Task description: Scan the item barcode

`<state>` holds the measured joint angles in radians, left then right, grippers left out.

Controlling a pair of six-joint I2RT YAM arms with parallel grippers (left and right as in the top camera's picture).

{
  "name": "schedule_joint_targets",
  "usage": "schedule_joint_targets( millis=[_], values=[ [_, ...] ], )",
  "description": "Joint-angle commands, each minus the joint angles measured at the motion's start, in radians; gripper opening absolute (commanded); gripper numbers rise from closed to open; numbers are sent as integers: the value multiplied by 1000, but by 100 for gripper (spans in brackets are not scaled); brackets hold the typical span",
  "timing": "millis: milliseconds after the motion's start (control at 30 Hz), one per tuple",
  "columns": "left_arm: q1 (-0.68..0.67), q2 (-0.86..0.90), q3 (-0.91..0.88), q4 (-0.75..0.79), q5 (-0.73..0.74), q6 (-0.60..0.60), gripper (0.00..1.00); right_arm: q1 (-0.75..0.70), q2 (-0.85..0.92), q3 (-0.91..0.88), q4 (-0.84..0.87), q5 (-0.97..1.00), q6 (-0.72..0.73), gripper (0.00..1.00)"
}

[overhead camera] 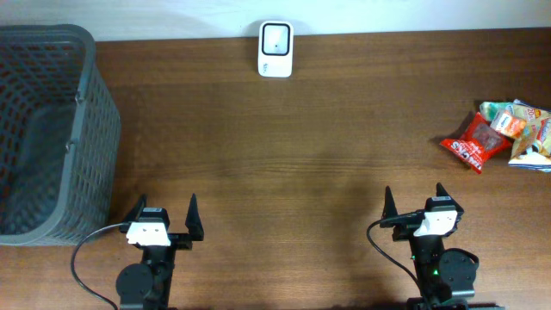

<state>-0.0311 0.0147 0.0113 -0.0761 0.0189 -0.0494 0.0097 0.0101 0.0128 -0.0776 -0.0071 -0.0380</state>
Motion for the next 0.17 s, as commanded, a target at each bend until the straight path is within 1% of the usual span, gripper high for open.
schedule_joint_targets(
  millis=[0, 133],
  values=[
    [5, -10, -3, -8, -11, -2, 99, -5, -7, -7, -4, 8, -7, 98],
    [5, -10, -3, -8, -11, -2, 99, -5, -7, -7, -4, 8, -7, 99]
  ],
)
